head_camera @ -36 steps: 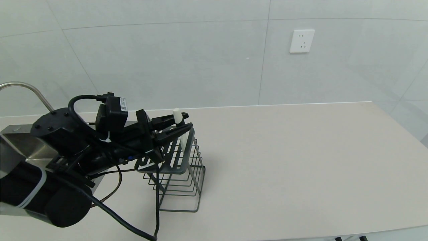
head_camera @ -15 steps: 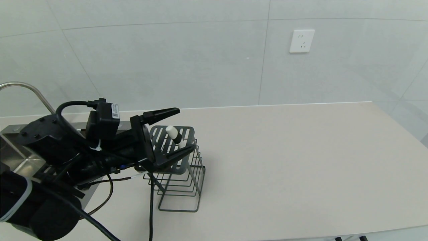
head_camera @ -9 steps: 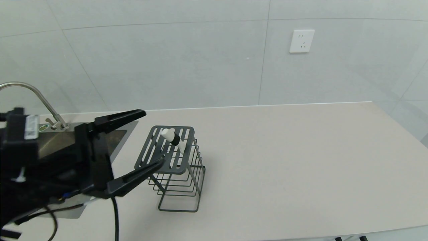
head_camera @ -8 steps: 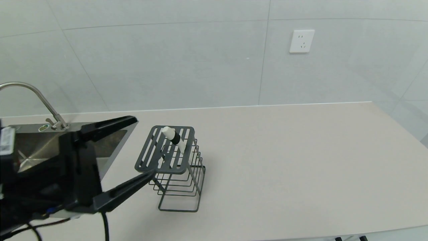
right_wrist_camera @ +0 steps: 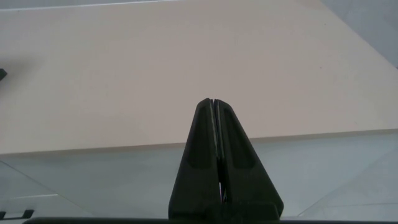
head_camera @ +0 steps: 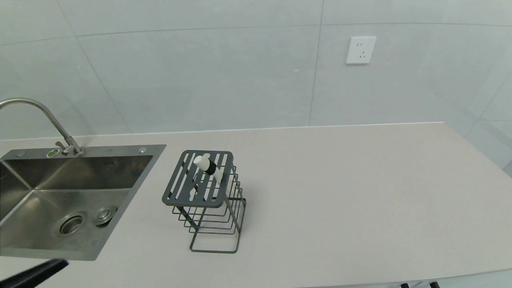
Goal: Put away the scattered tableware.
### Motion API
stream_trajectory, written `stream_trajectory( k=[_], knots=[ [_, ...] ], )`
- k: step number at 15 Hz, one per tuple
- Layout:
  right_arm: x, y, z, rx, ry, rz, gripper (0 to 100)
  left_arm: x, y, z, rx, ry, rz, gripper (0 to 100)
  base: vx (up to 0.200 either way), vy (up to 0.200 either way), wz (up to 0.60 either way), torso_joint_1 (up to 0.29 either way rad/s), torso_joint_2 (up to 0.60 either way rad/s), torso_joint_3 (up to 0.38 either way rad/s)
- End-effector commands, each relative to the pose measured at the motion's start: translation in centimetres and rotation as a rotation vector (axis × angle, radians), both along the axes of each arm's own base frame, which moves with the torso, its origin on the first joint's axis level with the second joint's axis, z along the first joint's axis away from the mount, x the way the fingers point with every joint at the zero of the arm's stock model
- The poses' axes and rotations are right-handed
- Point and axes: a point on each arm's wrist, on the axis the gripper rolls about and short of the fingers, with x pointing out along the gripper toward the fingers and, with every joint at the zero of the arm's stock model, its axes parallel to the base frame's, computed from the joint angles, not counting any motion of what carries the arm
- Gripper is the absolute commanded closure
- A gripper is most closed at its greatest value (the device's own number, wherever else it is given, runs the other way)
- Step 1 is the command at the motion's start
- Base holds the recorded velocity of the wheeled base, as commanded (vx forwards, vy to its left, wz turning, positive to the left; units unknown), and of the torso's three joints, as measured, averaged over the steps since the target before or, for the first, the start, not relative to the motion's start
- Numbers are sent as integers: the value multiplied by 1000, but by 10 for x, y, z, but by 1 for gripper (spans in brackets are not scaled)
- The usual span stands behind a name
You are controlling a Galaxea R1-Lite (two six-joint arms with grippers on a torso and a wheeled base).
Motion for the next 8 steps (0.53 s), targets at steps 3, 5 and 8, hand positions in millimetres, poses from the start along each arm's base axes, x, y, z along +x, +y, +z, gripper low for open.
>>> stream_trajectory(
  k=[3, 5, 8],
  knots=[
    [0, 0, 0, 0, 1, -2, 100, -43, 11, -63, -43, 149, 557, 0, 0, 0, 0, 0, 0, 0],
    [0, 0, 0, 1, 3, -2, 100, -41, 16, -64, -69, 120, 804, 0, 0, 0, 0, 0, 0, 0],
    [0, 0, 0, 1, 3, -2, 100, -41, 18, -63, -99, 120, 868, 0, 0, 0, 0, 0, 0, 0]
  ],
)
